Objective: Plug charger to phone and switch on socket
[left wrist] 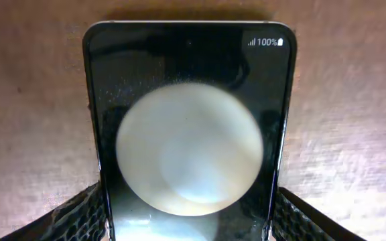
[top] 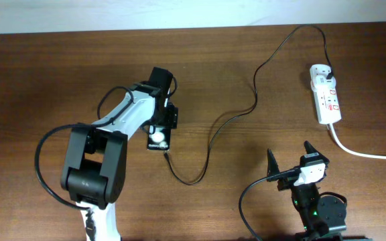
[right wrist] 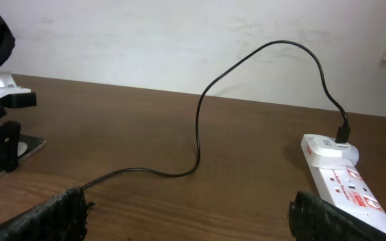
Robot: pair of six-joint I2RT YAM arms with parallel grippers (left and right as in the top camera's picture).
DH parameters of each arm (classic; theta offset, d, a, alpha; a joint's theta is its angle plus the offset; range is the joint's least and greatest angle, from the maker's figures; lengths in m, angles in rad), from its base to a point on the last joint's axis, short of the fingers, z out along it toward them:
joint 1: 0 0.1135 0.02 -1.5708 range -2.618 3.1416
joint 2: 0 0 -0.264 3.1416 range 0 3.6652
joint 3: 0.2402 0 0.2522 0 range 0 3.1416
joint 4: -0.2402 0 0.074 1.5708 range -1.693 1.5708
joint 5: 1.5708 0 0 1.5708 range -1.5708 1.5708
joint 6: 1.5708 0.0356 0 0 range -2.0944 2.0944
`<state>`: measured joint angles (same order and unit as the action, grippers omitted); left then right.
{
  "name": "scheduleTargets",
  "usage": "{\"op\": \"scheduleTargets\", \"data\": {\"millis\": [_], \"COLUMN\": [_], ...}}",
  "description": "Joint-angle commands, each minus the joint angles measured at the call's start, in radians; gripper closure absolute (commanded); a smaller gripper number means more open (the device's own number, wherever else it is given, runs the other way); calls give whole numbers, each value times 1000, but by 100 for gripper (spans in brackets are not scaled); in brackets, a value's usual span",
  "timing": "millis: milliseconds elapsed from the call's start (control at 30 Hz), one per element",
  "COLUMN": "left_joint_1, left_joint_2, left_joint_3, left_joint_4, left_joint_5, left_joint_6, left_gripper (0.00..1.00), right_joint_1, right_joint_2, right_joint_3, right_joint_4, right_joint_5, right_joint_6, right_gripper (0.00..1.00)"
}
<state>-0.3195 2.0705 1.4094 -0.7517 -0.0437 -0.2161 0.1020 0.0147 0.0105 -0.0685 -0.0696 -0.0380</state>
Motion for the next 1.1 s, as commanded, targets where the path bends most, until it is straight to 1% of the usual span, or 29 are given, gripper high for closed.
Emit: {"op": "scheduleTargets", "data": {"millis": [0,133,167,233,333,367,500,667,767,833,867,900,967,1033,1067], "left_joint_1": [39,124,155,235,316,330,341,335,333,333,333,333,333,333,333], "left_joint_2": [59,32,24,19,20,20,20,20,20,20,20,20,20,20,20], "left_joint_3": [35,67,67,67,66,65,65,65,65,65,65,65,65,65,65], "left_joint_4": [-82,-96,-93,-87,-100,-106,-110,-111,-111,-111,-111,-111,-111,-111,-111], "left_joint_5": [92,362,456,699,955,984,990,991,990,990,990,990,990,990,990], "left_joint_6": [10,97,133,198,305,306,316,316,316,316,316,316,316,316,316], "left_gripper": [35,35,34,33,32,32,30,29,29,28,30,29,29,29,29], "right_joint_1": [9,9,9,9,9,9,9,9,9,9,9,9,9,7,7], "right_joint_2": [-8,-8,-8,-8,-8,-8,-8,-8,-8,-8,-8,-8,-1,45,114], "right_joint_3": [-5,-5,-5,-5,-5,-5,-5,-5,-5,-5,2,25,119,271,403], "right_joint_4": [-6,-6,-6,-6,-6,-6,-6,-4,8,54,46,18,-30,-113,-201], "right_joint_5": [2,2,2,2,2,2,2,0,-101,-189,-206,-209,-208,-193,-177], "right_joint_6": [-7,-7,-7,-7,-7,-7,-7,-7,-6,66,115,168,198,197,196], "right_gripper": [1,1,1,1,1,1,1,1,1,1,1,1,1,1,1]}}
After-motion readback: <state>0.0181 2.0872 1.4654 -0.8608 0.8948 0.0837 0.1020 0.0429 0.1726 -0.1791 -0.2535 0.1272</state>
